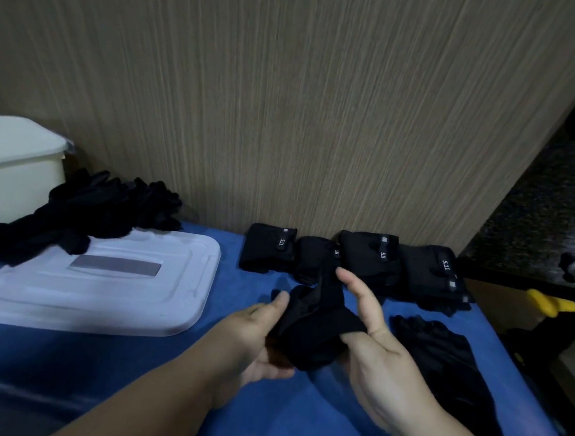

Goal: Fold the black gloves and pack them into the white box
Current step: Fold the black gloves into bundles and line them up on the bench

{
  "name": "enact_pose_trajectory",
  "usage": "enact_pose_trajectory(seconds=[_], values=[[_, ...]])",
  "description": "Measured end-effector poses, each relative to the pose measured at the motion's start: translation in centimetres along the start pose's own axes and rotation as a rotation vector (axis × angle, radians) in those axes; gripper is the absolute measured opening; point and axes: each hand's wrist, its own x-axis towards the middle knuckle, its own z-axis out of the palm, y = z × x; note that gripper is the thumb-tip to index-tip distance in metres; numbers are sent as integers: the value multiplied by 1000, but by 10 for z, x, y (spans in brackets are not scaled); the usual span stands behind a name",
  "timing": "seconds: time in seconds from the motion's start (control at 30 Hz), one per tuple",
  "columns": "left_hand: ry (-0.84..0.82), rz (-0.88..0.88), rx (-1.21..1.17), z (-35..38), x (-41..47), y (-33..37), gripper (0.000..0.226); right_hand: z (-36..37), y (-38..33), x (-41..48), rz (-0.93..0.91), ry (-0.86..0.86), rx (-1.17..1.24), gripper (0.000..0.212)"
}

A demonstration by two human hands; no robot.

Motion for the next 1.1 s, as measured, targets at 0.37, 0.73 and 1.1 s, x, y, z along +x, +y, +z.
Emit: enact_pose_trajectory(seconds=[0.37,0.73,1.1], values=[[-83,257,-121,0,-6,1,49,-4,8,1,140,162,-88,58],[53,236,-168,15,0,2,21,-17,-5,-1,49,222,-324,46],[318,810,1158,1,16,-23,34,-26,-1,-6,94,316,-1245,56]])
